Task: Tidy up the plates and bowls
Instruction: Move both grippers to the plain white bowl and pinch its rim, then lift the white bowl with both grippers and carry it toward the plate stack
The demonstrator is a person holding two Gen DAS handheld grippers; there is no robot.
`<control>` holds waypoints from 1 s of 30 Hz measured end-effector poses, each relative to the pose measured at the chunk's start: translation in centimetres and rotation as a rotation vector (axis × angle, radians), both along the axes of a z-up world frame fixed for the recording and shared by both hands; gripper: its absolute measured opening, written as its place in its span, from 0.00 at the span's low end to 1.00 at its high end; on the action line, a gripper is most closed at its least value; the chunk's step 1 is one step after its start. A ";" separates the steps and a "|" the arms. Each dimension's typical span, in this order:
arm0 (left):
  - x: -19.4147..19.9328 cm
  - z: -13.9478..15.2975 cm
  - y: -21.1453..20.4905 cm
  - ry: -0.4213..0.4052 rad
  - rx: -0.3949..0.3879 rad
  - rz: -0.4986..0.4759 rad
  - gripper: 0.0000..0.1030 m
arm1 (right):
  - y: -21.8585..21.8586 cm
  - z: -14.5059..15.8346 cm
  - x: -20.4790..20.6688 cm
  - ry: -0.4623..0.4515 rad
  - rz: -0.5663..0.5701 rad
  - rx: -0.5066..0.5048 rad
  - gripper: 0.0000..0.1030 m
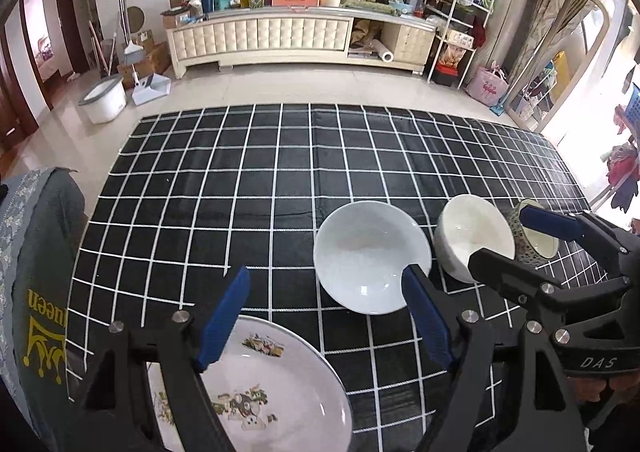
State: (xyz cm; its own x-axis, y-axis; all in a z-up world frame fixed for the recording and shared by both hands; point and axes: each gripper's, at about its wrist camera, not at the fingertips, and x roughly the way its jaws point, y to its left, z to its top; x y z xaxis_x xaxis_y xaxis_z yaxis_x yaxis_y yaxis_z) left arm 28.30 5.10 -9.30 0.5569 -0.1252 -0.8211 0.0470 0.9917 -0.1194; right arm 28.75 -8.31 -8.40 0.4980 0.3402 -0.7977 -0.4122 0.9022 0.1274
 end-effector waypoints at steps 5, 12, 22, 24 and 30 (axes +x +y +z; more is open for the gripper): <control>1.6 -1.8 0.2 0.045 -0.003 -0.004 0.62 | 0.7 -1.6 1.7 0.034 0.021 -0.053 0.62; 3.6 -4.9 0.3 0.131 -0.013 -0.030 0.31 | 2.1 -4.5 3.8 0.065 0.077 -0.119 0.48; 5.3 -7.8 0.7 0.208 -0.049 -0.013 0.19 | 2.5 -7.1 5.9 0.114 0.060 -0.164 0.36; 5.5 -7.8 0.4 0.212 -0.044 -0.020 0.16 | 2.6 -7.6 6.2 0.127 0.056 -0.161 0.34; 6.2 -8.5 0.2 0.238 -0.057 -0.036 0.10 | 2.8 -8.7 6.5 0.135 0.045 -0.202 0.12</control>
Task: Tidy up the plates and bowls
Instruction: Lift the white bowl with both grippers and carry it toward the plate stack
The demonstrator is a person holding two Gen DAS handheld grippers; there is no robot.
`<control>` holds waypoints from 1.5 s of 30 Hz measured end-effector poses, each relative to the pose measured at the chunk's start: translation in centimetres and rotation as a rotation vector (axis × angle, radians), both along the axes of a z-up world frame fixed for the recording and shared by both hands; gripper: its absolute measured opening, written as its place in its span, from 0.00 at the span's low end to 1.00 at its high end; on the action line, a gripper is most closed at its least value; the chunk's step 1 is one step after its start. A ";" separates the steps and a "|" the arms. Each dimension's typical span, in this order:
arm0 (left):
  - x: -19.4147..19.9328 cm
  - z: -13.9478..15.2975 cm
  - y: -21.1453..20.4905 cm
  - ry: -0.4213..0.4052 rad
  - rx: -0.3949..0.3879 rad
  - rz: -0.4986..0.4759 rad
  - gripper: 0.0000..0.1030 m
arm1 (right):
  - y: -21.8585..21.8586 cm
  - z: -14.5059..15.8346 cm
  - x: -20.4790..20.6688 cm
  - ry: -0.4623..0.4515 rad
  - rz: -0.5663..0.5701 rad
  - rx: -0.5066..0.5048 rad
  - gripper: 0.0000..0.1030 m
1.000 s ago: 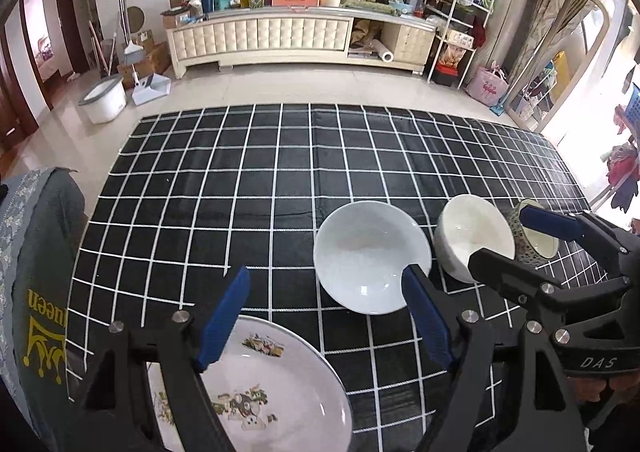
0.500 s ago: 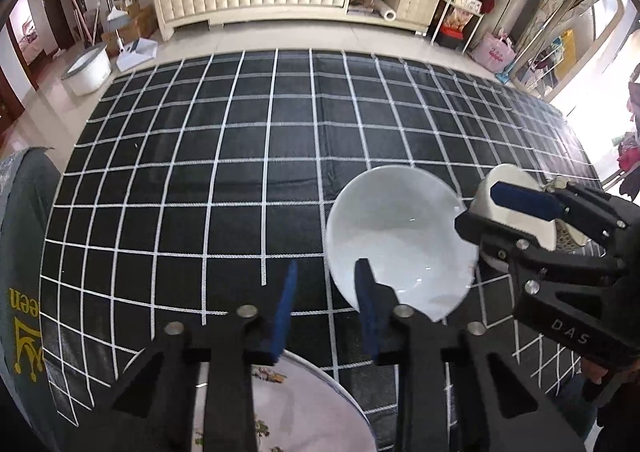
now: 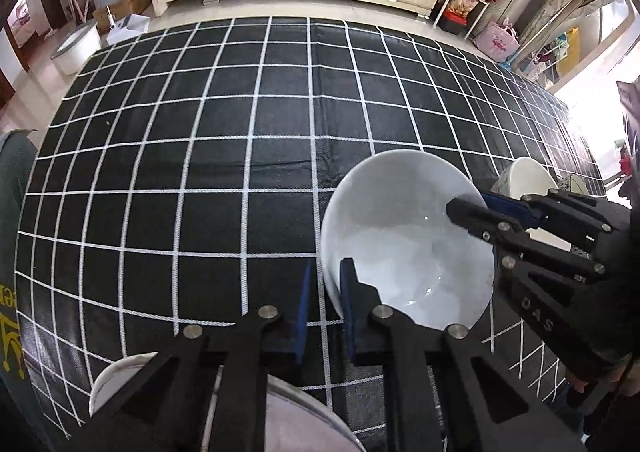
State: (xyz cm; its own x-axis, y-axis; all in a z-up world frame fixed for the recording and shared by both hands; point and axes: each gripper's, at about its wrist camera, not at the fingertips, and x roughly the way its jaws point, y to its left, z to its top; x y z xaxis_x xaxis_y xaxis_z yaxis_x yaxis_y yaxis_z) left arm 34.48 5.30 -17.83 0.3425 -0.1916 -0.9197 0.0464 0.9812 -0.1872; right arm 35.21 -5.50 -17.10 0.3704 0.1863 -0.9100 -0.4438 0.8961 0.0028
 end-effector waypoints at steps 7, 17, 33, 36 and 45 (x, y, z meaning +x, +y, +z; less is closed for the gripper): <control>0.2 0.1 -1.2 0.008 0.049 -0.012 0.08 | -0.4 -0.3 0.0 0.009 -0.042 0.035 0.12; -3.0 3.1 -2.5 -0.039 0.051 -0.015 0.07 | -1.1 2.5 -2.5 -0.017 -0.079 0.092 0.11; -9.9 5.9 -3.3 -0.065 0.035 -0.034 0.07 | -2.7 5.5 -9.0 -0.011 -0.128 0.116 0.11; -10.9 5.4 -3.7 -0.052 0.031 -0.039 0.07 | -3.0 4.8 -9.9 0.010 -0.143 0.113 0.11; -13.2 2.6 -4.3 0.009 0.005 -0.036 0.07 | -3.8 2.6 -12.1 0.068 -0.181 0.108 0.11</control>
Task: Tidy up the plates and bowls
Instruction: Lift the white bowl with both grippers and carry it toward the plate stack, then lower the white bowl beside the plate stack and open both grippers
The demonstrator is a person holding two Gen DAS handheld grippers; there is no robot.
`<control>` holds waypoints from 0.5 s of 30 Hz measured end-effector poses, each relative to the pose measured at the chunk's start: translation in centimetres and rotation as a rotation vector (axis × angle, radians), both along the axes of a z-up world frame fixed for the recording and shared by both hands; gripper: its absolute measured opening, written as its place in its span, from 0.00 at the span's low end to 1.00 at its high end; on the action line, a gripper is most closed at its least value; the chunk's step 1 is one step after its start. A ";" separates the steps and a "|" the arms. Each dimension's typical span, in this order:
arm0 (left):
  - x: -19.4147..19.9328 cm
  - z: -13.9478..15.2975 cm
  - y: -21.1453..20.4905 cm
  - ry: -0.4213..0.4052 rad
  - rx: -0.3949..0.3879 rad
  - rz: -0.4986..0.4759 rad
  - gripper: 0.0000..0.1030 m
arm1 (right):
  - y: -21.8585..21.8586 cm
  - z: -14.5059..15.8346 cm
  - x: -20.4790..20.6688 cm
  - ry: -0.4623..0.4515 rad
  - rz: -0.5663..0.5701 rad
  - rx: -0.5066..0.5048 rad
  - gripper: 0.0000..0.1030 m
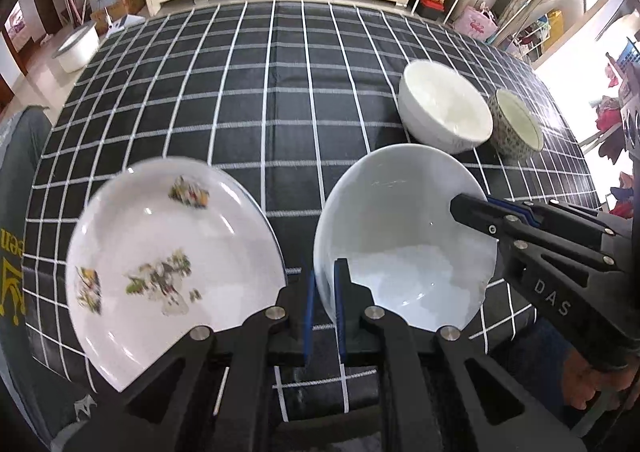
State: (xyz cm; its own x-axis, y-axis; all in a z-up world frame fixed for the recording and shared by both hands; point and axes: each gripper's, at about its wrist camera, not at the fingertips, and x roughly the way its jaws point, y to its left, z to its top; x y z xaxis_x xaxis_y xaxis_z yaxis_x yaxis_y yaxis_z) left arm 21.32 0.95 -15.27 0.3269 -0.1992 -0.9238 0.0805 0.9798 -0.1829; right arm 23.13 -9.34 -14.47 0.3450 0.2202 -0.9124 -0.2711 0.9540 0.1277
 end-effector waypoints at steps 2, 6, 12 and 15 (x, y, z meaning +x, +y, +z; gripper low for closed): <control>-0.3 -0.6 -0.2 0.011 -0.004 -0.002 0.07 | -0.1 -0.5 -0.3 0.012 -0.008 -0.004 0.11; -0.8 -1.4 -0.9 0.032 -0.017 -0.002 0.07 | -0.5 -1.4 -1.0 0.036 -0.023 -0.014 0.11; -0.9 -2.2 -1.1 0.046 -0.009 -0.007 0.07 | -0.9 -2.4 -0.9 0.067 -0.040 -0.004 0.11; -0.9 -2.6 -1.0 0.057 -0.020 0.002 0.07 | -0.9 -3.0 -0.9 0.085 -0.041 -0.007 0.11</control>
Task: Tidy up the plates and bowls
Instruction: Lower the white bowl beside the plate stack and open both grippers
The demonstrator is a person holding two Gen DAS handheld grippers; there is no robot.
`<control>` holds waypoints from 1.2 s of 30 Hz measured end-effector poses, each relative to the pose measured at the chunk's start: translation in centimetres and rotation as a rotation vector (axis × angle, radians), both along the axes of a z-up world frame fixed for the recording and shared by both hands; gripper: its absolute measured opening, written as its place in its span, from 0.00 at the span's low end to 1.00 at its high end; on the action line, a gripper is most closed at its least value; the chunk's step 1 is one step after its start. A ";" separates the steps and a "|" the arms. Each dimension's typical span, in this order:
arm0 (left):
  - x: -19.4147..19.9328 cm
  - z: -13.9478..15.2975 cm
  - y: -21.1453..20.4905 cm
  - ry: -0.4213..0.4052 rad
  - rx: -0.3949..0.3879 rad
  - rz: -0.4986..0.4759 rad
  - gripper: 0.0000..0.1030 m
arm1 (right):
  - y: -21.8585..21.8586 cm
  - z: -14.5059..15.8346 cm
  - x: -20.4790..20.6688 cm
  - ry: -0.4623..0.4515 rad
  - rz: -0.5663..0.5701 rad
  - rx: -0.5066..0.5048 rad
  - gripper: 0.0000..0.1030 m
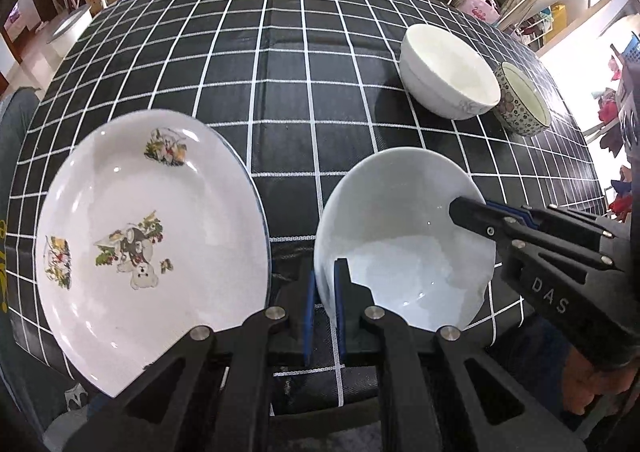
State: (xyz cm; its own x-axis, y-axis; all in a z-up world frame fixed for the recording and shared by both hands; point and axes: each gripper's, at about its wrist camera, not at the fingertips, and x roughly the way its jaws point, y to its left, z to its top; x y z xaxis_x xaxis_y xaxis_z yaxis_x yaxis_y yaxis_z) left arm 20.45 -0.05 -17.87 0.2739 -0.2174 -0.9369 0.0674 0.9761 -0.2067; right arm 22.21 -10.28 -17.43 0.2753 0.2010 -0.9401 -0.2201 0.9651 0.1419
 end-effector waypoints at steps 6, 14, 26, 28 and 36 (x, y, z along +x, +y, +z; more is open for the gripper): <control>0.3 0.0 -0.5 -0.025 0.042 -0.025 0.07 | 0.0 -0.2 0.2 0.006 -0.002 -0.003 0.11; -0.3 2.2 -0.1 -0.107 0.082 -0.023 0.10 | -0.1 1.1 -0.5 -0.063 0.012 -0.019 0.11; -1.5 8.1 0.2 -0.266 0.070 -0.019 0.62 | -1.6 7.0 -2.1 -0.234 0.026 -0.058 0.61; -1.4 9.0 -0.2 -0.286 0.077 -0.029 0.70 | -1.9 8.0 -2.4 -0.271 0.025 -0.063 0.68; 0.4 11.6 -1.0 -0.309 0.058 -0.023 0.74 | -3.6 11.9 -2.0 -0.347 0.011 -0.069 0.80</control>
